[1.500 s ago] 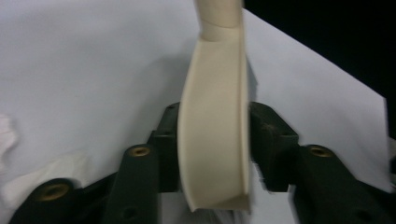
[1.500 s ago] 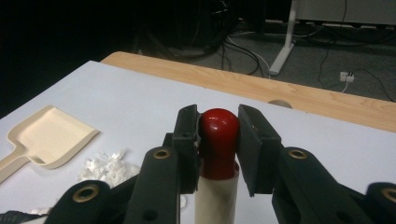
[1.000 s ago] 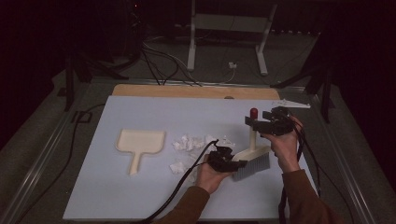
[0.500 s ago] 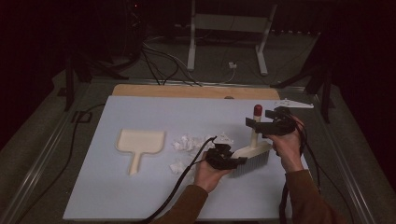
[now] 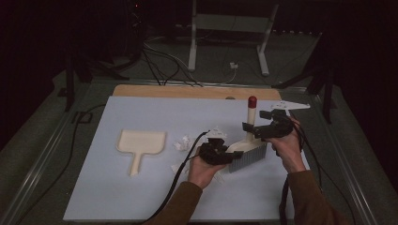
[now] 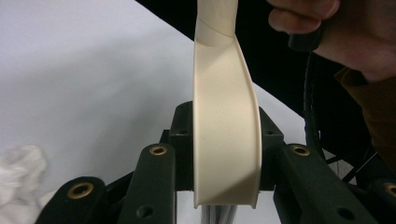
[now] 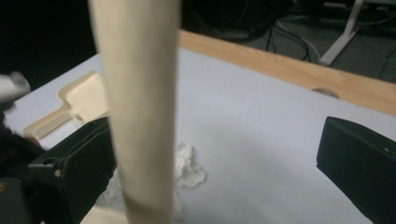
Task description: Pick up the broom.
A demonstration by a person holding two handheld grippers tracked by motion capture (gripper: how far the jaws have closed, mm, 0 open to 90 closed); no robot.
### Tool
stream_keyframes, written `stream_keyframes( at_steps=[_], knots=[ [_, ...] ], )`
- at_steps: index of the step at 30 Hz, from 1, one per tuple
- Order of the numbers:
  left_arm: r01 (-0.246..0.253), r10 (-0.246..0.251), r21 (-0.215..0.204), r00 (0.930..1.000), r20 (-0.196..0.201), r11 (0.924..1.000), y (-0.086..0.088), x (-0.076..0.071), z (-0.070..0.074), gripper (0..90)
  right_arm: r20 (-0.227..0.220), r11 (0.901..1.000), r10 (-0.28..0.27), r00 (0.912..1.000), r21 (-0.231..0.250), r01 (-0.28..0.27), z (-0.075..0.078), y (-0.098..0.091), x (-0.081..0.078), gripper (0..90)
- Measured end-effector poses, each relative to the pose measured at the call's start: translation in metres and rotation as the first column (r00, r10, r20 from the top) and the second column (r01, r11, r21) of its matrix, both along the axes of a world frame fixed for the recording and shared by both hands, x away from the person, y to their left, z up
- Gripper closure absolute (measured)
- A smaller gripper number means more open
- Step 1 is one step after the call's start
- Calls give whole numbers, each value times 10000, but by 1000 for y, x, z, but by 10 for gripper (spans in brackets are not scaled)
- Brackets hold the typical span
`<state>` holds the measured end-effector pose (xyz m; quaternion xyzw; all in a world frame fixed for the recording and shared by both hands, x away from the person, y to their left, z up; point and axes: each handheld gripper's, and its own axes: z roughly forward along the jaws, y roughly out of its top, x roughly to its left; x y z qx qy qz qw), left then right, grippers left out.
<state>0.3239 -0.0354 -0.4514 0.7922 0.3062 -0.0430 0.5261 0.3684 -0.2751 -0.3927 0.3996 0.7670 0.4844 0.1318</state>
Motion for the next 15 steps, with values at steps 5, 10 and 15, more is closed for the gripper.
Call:
stream_keyframes(
  at_steps=[5,10,15],
  knots=[
    [80,-81,64,9998,159,9999,14,2,7,699,-205,9986,530,9984,100,-528,-3,3,1,0],
    [124,-129,142,9993,359,9998,28,5,14,699,-192,9938,1110,9936,56,-1109,-3,9,2,0],
    [159,-163,112,9990,416,9998,40,11,17,699,-212,9910,1324,9910,-171,-1328,-2,17,3,5]
  ],
)
